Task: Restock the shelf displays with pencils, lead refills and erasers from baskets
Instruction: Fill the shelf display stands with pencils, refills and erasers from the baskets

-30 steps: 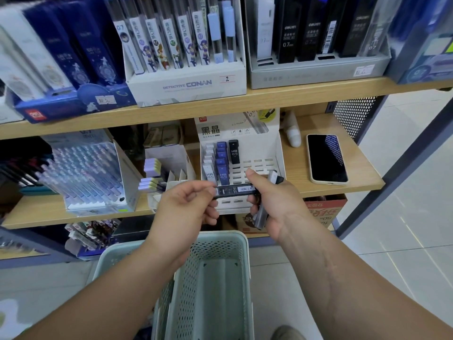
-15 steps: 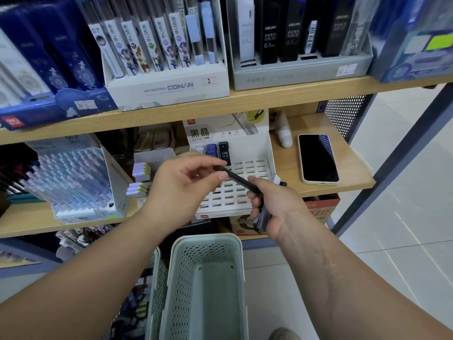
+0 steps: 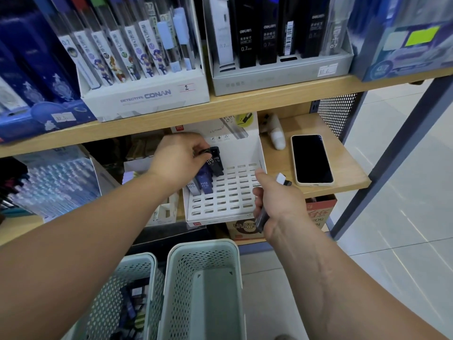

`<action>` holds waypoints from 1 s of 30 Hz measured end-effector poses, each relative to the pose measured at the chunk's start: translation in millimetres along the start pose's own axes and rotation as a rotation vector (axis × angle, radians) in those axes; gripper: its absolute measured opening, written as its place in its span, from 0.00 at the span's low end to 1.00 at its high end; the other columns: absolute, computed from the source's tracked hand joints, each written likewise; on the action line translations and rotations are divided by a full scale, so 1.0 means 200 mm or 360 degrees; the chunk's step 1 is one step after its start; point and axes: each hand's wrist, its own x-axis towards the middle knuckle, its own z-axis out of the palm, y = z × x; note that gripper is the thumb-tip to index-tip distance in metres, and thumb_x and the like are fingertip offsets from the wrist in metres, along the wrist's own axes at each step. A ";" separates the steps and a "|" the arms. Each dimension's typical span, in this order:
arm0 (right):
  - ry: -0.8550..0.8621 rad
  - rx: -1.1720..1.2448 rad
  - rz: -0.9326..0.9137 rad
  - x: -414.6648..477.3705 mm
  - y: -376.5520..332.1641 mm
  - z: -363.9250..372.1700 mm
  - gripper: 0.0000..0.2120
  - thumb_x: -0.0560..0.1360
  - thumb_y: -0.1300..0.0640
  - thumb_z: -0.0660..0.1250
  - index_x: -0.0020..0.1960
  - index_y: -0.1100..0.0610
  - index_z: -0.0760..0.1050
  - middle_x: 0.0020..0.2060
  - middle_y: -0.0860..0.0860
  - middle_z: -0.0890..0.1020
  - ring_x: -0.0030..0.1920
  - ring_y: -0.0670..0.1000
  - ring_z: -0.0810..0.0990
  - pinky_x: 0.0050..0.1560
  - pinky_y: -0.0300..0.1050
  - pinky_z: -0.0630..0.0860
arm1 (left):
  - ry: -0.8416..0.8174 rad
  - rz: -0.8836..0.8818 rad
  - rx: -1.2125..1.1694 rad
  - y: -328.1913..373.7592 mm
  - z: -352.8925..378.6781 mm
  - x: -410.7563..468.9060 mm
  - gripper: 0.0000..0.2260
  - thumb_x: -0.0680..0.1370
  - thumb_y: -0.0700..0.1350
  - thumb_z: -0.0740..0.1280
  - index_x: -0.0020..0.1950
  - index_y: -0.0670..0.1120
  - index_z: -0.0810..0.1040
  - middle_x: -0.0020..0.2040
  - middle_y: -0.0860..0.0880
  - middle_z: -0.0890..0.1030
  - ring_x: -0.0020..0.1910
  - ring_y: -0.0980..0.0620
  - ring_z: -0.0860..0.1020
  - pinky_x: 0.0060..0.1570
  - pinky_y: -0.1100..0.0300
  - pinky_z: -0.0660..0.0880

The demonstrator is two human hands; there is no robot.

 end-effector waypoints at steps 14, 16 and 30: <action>-0.0147 0.0081 0.0102 0.01 -0.03 0.00 0.14 0.75 0.48 0.74 0.50 0.58 0.78 0.28 0.49 0.76 0.24 0.45 0.71 0.26 0.38 0.71 | -0.0423 0.0109 0.0407 0.02 0.03 0.09 0.11 0.79 0.47 0.70 0.60 0.49 0.84 0.59 0.49 0.81 0.56 0.46 0.79 0.56 0.53 0.76; -0.0261 0.0181 0.0184 0.00 -0.03 0.01 0.14 0.76 0.47 0.73 0.46 0.58 0.76 0.26 0.49 0.75 0.25 0.46 0.72 0.27 0.39 0.72 | -0.0219 0.0145 0.0395 0.05 0.01 0.05 0.11 0.78 0.47 0.71 0.59 0.48 0.84 0.56 0.47 0.82 0.52 0.45 0.81 0.52 0.51 0.78; -0.0405 0.0324 0.0124 -0.10 0.00 0.08 0.15 0.81 0.47 0.66 0.42 0.58 0.72 0.29 0.51 0.75 0.28 0.50 0.76 0.34 0.45 0.76 | -0.0260 -0.0844 -0.1151 0.35 0.02 -0.51 0.07 0.75 0.40 0.74 0.49 0.50 0.82 0.35 0.49 0.83 0.33 0.52 0.81 0.36 0.57 0.77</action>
